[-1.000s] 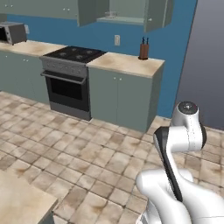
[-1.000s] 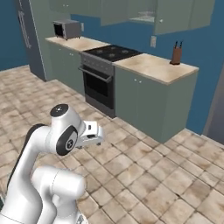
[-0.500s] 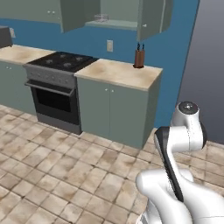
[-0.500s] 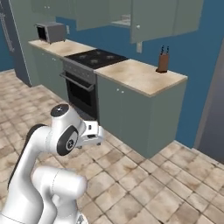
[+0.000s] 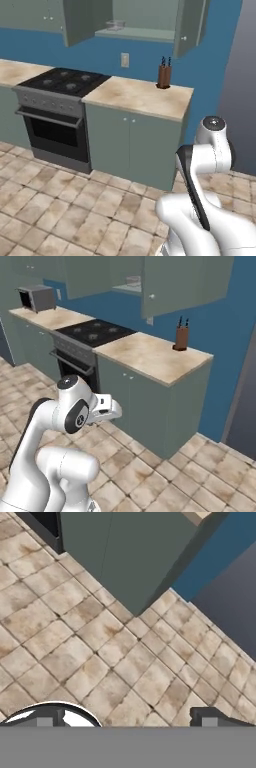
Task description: Retrieve the tupperware and aluminum foil from the cabinet and place them on the dining counter near the plate with potato and mushroom to prepare for storing leftovers.
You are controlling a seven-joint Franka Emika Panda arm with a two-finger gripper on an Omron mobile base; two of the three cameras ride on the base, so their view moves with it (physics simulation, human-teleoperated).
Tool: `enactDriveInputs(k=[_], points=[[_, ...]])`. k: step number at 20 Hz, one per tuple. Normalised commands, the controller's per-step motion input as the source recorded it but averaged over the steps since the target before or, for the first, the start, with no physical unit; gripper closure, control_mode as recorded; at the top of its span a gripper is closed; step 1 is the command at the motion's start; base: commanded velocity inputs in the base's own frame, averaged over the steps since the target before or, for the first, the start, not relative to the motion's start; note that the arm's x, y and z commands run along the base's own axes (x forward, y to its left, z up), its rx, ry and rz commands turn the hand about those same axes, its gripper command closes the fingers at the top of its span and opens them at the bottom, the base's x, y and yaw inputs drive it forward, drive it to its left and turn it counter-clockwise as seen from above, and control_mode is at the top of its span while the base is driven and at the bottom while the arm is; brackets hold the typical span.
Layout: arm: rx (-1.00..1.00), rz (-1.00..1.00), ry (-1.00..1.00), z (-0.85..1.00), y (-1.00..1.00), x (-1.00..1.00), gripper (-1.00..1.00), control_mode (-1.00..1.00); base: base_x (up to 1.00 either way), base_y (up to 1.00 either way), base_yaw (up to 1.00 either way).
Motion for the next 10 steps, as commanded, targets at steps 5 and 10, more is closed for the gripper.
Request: enactDriveInputs(k=[5,10], points=[[0.0,0.0,0.0,0.0,0.0,0.0,-1.0,1.0,1.0,0.62,-0.24],[0.0,0.0,0.0,0.0,0.0,0.0,-1.0,1.0,0.97,0.72,-0.27]])
